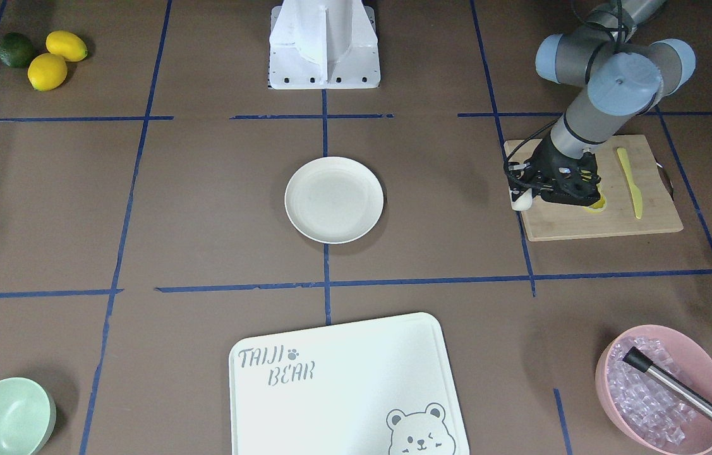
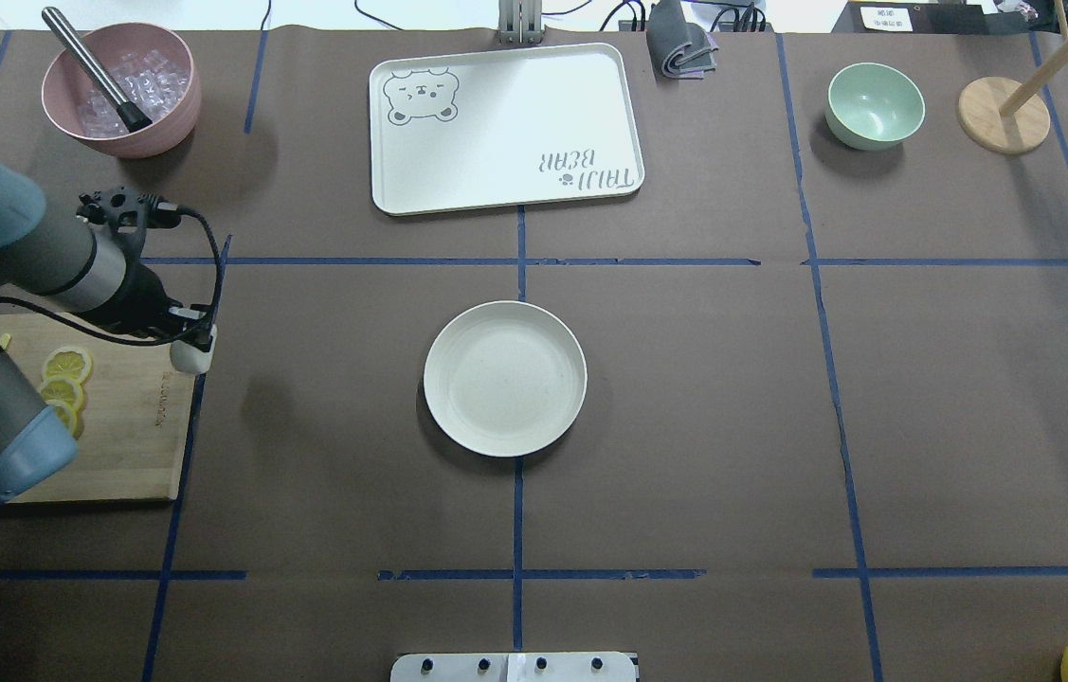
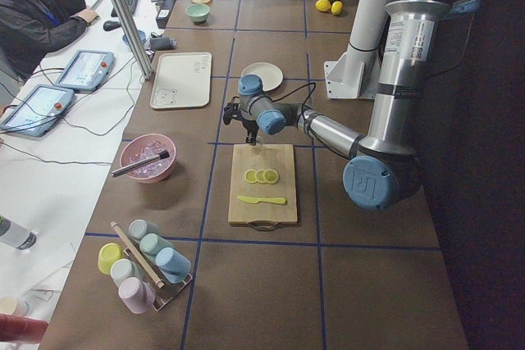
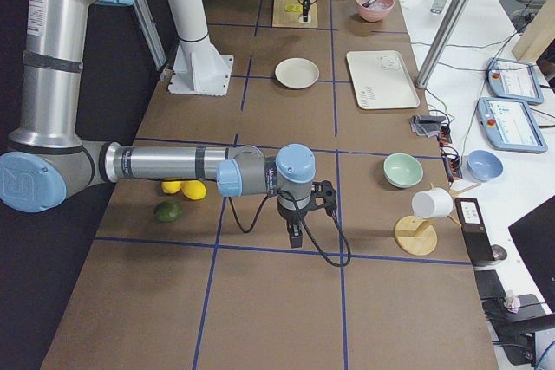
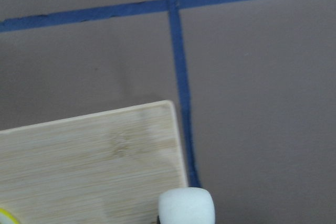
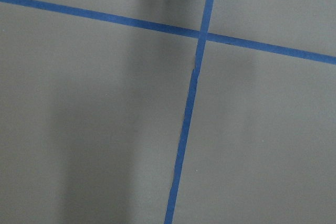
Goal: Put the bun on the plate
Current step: 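Carry the bun with the left gripper over the white plate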
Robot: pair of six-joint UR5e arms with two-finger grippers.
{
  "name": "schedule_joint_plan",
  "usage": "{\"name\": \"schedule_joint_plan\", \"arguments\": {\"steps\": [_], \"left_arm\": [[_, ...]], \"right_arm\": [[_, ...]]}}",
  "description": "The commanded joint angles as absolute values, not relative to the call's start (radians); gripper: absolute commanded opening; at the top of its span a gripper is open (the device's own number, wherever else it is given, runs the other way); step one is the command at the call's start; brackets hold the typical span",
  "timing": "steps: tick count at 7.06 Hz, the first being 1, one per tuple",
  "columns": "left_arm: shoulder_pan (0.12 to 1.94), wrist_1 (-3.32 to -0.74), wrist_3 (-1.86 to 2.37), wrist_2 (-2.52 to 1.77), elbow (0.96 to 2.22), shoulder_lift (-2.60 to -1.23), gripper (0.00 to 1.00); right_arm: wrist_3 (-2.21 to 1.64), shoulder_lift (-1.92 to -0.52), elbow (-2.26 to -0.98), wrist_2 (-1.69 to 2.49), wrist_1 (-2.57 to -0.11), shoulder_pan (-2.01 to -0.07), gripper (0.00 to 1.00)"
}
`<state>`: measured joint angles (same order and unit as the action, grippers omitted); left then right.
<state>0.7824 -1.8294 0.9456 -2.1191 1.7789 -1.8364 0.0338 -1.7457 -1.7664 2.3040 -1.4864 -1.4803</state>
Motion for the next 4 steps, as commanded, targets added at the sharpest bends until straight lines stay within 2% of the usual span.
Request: {"name": "schedule_joint_plan", "arguments": {"steps": [1,3,4], "left_arm": [[0.651,-1.653,1.161,-2.041,1.743,-2.084,0.31],[0.547,-1.660,1.352,-1.954,1.552,-2.326,0.31],[0.504,-1.666,1.388,-1.889,1.481,-2.400,0.32]], "right_arm": [[0.034,-1.744,-1.766,2.304,-1.486,-1.480,1.00],[0.034,-1.741,-1.761,2.304,-1.486,-1.480,1.00],[0.034,-1.741,-1.761,2.304,-1.486,-1.480,1.00]]}}
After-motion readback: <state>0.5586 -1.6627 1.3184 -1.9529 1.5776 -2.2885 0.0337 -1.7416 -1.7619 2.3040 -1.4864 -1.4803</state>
